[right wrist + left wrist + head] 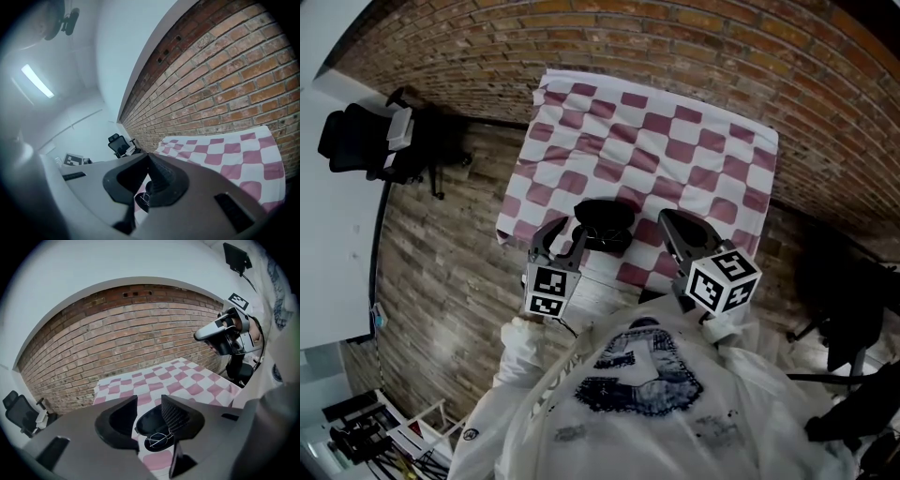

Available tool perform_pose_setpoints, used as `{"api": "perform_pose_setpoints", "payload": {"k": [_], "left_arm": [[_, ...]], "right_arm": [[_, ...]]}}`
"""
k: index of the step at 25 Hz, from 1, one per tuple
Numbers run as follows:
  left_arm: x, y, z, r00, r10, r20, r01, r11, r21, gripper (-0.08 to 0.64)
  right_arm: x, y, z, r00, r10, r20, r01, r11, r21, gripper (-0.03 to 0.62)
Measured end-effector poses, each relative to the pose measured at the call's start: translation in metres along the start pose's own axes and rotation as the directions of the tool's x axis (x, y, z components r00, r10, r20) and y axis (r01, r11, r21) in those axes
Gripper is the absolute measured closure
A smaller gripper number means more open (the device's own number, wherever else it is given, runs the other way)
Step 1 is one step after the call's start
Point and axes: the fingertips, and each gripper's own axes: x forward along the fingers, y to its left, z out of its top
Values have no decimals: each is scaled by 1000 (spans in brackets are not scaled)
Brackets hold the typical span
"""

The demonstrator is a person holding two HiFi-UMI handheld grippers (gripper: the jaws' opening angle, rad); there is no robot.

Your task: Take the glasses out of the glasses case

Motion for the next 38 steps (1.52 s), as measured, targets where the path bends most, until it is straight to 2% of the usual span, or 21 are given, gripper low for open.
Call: {"api": "perform_pose_setpoints", "payload": {"k": [5, 10, 16, 19, 21, 24, 26, 32, 38], "left_arm": [[9, -11, -5, 995, -95, -21, 96, 992, 84, 337], [23, -22, -19, 977, -191, -99, 207, 959, 194, 311], [40, -33, -48, 931, -281, -234, 345, 887, 308, 314], [47, -38, -58, 910, -301, -284, 392, 846, 361, 316], [51, -44, -65, 892, -313, -325, 431, 805, 408, 318], [56, -55, -79, 849, -341, -403, 510, 729, 456, 318], [59, -61, -88, 826, -352, -440, 546, 694, 470, 318], [70, -66, -99, 790, -363, -493, 594, 652, 471, 335], [81, -66, -110, 765, -356, -536, 623, 617, 481, 365]], "right_arm": [[0, 1, -1, 1000, 2, -2, -2, 1000, 3, 578], [0, 1, -1, 1000, 3, -1, -3, 1000, 5, 578], [0, -3, 0, 1000, -2, -3, 2, 1000, 13, 578], [-2, -8, -1, 1000, -10, -1, 10, 1000, 21, 578], [-3, -12, -2, 1000, -17, -1, 17, 1000, 26, 578], [-5, -16, -4, 1000, -24, -3, 24, 999, 37, 578], [-6, -18, -5, 1000, -27, -3, 27, 999, 42, 578], [-11, -29, -9, 999, -47, -1, 47, 997, 59, 578], [-13, -33, -9, 998, -55, -6, 55, 996, 69, 578]]}}
